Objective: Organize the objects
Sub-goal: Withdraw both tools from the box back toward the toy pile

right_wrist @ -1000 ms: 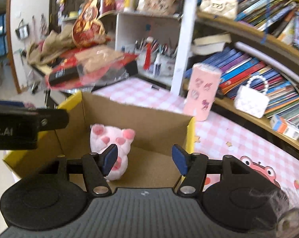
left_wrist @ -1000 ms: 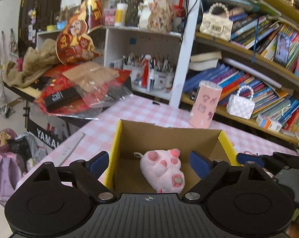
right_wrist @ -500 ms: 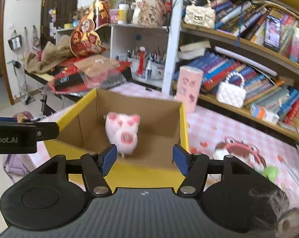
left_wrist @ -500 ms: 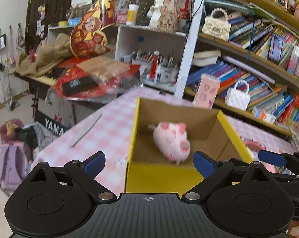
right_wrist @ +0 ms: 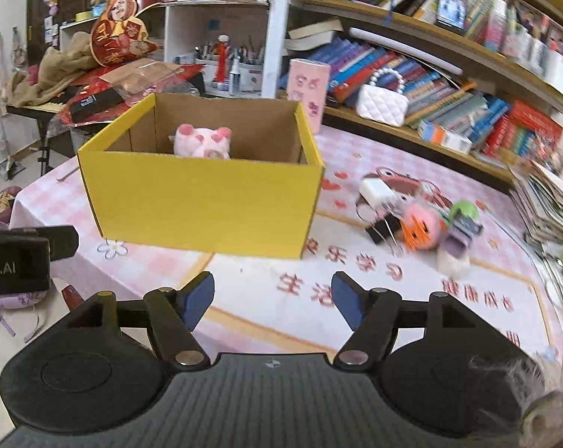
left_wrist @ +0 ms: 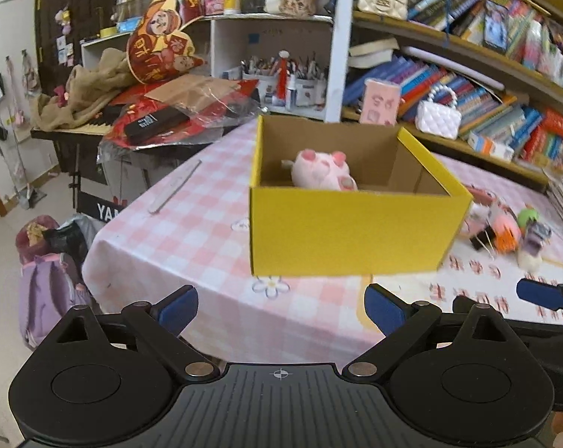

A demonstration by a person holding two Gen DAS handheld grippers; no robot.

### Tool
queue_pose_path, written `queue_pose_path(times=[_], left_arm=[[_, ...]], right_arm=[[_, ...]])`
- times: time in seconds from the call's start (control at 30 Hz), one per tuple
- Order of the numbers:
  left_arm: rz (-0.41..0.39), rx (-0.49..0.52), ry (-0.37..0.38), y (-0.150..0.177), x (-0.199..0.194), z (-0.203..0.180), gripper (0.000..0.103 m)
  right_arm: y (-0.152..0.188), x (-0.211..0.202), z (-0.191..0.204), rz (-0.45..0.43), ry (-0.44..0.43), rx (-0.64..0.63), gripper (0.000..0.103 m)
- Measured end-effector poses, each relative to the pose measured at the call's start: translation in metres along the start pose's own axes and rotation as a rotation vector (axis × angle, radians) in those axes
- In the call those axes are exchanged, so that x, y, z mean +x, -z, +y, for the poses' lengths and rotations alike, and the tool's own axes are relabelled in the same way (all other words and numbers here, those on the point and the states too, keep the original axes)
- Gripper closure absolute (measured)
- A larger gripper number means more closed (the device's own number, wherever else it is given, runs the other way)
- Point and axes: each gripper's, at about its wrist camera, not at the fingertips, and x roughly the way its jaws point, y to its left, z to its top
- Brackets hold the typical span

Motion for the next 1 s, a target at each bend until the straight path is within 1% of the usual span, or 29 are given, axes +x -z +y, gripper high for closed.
queue_pose_path(times=[0.13,0.23,0.33,0.47,0.63,0.83,1.0], left_arm=[[0.014,0.034,0.023,0.009,-0.006,-0.008,0.005],[0.02,0.057,0.035,0.013,-0.009,-0.014,0.005],[0.034,0.073,0.063,0.016,-0.008,-0.023,0.005],[0.064,0.115,0.106,0.018,-0.003,-0.038,0.005],[0.076,0.172,0.152,0.019,0.0,-0.06,0.005],[0.09,0.213,0.193,0.017,0.009,-0.087,0.004],[0.114,0.242,0.23,0.014,0.02,-0.117,0.004]], right_arm=[[0.009,-0.01,-0.006,0.002,0.034,0.034,0.033],[0.016,-0.018,-0.01,0.012,0.062,0.057,0.029],[0.024,-0.023,-0.016,0.036,0.083,0.084,0.024],[0.03,-0.025,-0.027,0.058,0.119,0.119,0.023],[0.038,-0.027,-0.045,0.079,0.168,0.166,0.022],[0.045,-0.026,-0.072,0.103,0.217,0.218,0.022],[0.05,-0.022,-0.099,0.121,0.248,0.242,0.021]])
